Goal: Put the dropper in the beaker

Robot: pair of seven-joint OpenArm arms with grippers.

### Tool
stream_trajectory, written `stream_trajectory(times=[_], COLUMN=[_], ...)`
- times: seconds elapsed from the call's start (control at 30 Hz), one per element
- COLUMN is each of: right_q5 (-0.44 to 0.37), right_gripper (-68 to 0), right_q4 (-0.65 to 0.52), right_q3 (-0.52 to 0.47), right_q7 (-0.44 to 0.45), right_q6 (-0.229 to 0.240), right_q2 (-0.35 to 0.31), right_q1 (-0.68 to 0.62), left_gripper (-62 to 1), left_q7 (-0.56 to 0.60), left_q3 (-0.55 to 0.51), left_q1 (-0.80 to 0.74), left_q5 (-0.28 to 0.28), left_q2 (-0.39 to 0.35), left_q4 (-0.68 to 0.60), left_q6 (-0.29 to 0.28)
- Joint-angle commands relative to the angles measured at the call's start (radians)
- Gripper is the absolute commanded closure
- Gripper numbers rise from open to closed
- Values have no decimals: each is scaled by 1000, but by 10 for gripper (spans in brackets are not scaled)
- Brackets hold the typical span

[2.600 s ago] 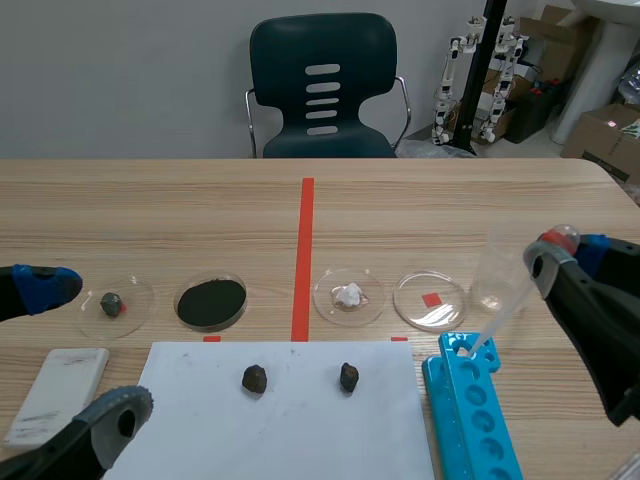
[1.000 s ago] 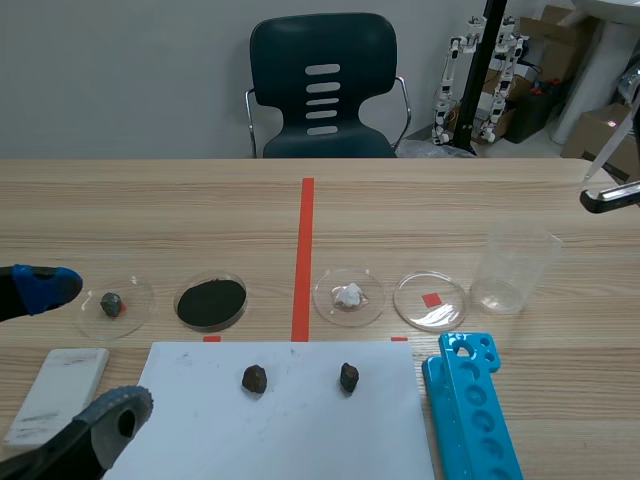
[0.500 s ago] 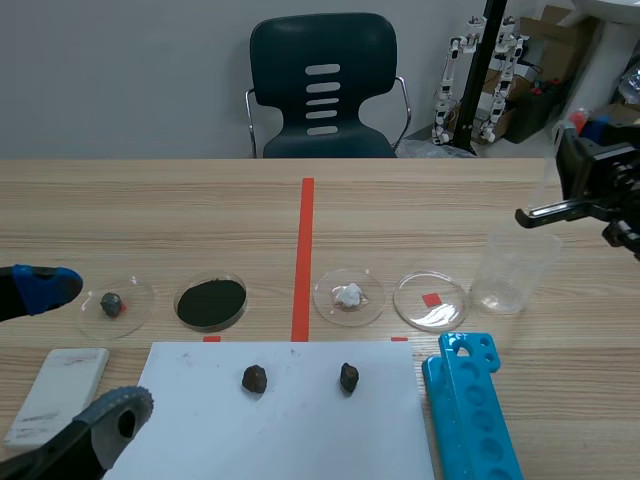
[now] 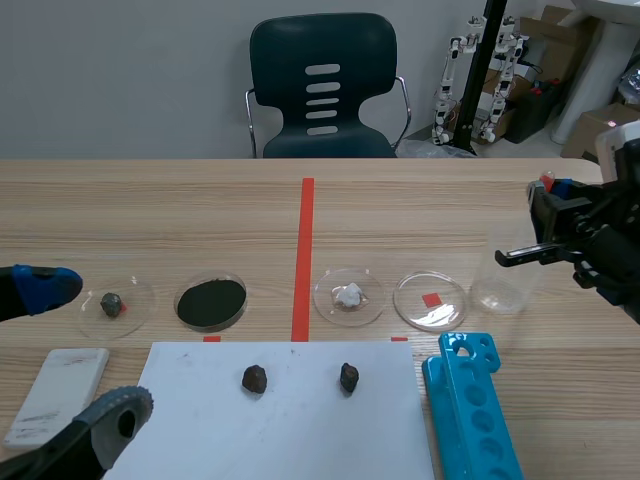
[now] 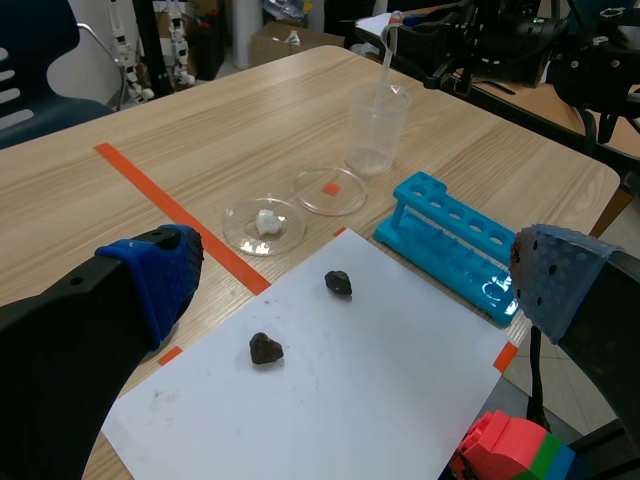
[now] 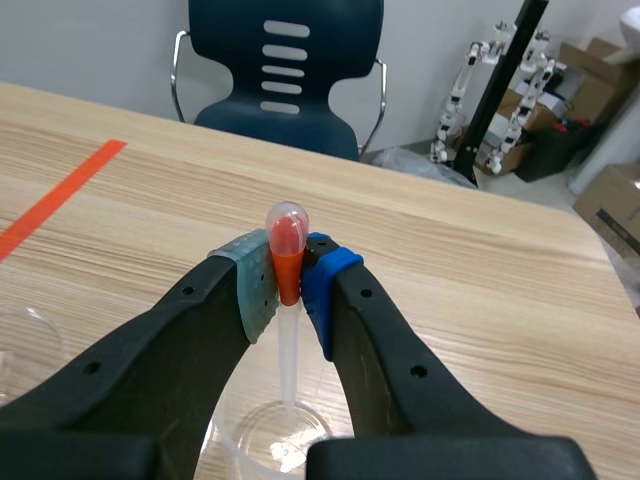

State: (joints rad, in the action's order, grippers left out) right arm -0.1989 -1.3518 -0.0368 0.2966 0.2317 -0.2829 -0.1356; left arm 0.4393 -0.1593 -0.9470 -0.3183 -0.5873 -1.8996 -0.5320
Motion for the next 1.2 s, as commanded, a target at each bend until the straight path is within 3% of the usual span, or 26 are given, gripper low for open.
stream_trajectory(times=[0.0, 0.37, 0.7, 1.0, 1.17], right_q5=[-10, -10, -6, -3, -16], right_gripper=[-73, -73, -79, -314, -547], right_q4=[1, 114, 147, 149, 148], right_q3=[6, 64, 65, 101, 110], right_q7=[16, 16, 12, 25, 109], right_q6=[1, 0, 0, 4, 3], right_q2=[-11, -11, -16, -60, -72], right_q1=[34, 103, 105, 99, 74], left_gripper=[-623, -623, -623, -623, -623], left_q7=[17, 16, 16, 16, 16], left_q3=[3, 3, 3, 3, 3], left_q1=[3, 3, 3, 3, 3], left_q5=[-14, -14, -14, -14, -14], left_q2=[5, 5, 5, 5, 5], left_q4=[-9, -9, -9, -9, -9], left_q6=[-2, -2, -2, -2, -2])
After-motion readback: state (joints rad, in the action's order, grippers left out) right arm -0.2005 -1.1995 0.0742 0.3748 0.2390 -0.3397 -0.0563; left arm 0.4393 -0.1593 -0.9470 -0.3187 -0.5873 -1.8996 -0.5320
